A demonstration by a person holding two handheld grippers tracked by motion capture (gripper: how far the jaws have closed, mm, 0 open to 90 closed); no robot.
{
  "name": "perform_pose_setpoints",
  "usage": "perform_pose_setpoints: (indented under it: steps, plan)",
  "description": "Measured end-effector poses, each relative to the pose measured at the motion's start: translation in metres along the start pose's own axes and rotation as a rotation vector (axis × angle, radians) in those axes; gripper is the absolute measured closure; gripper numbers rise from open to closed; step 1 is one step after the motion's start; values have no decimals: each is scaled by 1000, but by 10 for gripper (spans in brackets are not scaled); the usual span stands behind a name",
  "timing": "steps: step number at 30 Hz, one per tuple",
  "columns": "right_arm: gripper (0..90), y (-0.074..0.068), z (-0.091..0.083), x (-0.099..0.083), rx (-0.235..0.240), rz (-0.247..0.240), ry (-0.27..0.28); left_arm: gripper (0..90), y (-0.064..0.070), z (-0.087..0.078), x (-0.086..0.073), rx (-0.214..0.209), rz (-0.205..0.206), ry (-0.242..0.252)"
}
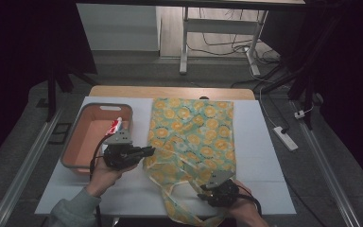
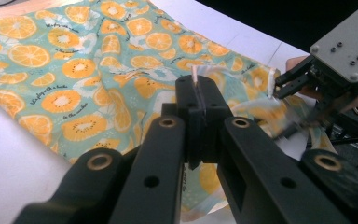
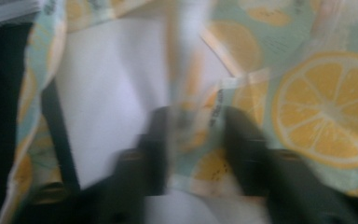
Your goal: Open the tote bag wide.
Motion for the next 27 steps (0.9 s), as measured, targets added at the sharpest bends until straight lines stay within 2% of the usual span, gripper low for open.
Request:
perform_pose_setpoints:
  steps: [2, 4, 7, 11, 13, 16, 18, 19, 20, 21, 24, 25, 26, 27]
  plan:
    - [870, 2, -3, 0, -19, 1, 0, 883, -1, -1, 0, 2, -3, 0]
    - [880, 3, -8, 2, -25, 1, 10, 883, -1, -1, 0, 3, -3, 1]
    - [889, -1, -32, 14, 1, 13, 118, 883, -4, -4, 1, 14, -3, 8]
    - [892, -9, -72, 41, 22, -5, 274, 883, -11, -4, 8, 42, -7, 21]
    - [892, -8, -86, 51, 8, -23, 310, 883, -14, -3, 13, 59, -1, 29]
    - [892, 1, -104, 65, -45, -48, 352, 883, -20, -1, 22, 72, -8, 42]
    - [892, 16, -114, 72, -81, -30, 387, 882, -24, 3, 26, 99, -5, 37]
    - [892, 25, -117, 74, -107, -16, 392, 882, -24, 3, 26, 99, -5, 37]
    - [892, 33, -118, 75, -133, -10, 388, 882, -28, 8, 29, 123, -9, 30]
    - [892, 46, -117, 75, -160, 10, 383, 882, -28, 8, 29, 123, -9, 30]
    - [891, 83, -107, 69, -209, 80, 356, 881, -34, 23, 29, 155, -2, -14]
    - [891, 83, -107, 69, -209, 80, 356, 881, -34, 23, 29, 155, -2, -14]
    - [891, 94, -101, 65, -219, 108, 350, 881, -35, 28, 29, 160, -2, -23]
    - [891, 115, -89, 56, -216, 172, 337, 881, -36, 31, 28, 165, -3, -33]
Point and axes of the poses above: each handheld gripper's, and its own axes: z roughly forward along the jaws, x roughly out of its top, y roughly to its right, the point moved 4 cm from there along z, roughly forward along the jaws, and after that the axes turned 4 degrees about x, right-handed, at the moved point
